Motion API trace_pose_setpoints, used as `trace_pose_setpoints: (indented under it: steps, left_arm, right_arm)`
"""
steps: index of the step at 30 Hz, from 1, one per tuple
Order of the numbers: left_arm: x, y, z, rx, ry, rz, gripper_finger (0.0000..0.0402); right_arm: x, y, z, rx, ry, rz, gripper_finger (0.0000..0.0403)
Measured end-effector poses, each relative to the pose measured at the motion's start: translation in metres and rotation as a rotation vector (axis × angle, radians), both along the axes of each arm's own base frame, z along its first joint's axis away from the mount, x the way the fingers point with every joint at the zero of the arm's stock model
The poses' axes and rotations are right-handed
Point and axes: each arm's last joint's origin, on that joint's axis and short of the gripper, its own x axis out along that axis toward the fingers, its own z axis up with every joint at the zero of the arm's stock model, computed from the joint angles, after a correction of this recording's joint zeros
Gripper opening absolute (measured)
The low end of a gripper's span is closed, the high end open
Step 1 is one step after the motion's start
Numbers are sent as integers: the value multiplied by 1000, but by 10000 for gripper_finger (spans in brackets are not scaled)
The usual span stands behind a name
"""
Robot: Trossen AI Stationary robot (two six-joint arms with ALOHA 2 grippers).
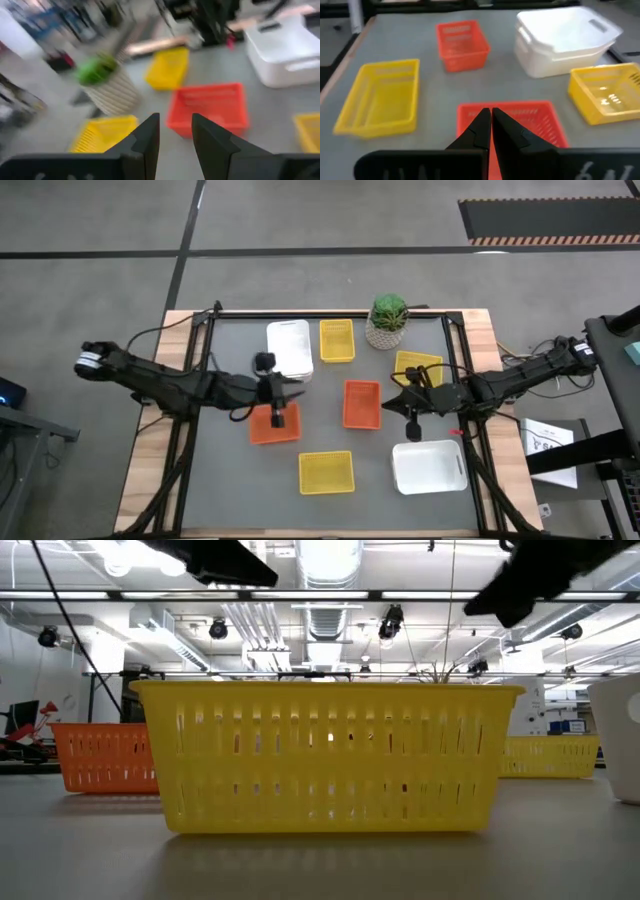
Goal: Stack baskets by color
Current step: Stack the bottom yellow bin on top of the top right yellow bin
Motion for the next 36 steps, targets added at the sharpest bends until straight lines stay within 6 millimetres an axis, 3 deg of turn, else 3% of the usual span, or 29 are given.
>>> trace_pose_setpoints:
  steps: [10,14,20,28,36]
  left_arm:
    - [-33,10,11,428,-125,69,98]
    - [-43,13,7,428,-125,122,98]
    - [-51,15,-12,442,-83,119,98]
    - [-61,18,-2,628,-75,138,98]
    - [-72,20,-1,598,-116,151,98]
  right_arm:
    - [48,-20,29,-44,187,-166,9]
    - [71,-36,35,-58,326,-200,9]
    - [103,-48,40,-56,449,-68,17]
    - [131,-50,51,12,562,-85,93]
    - [141,-35,47,192,687,44,163]
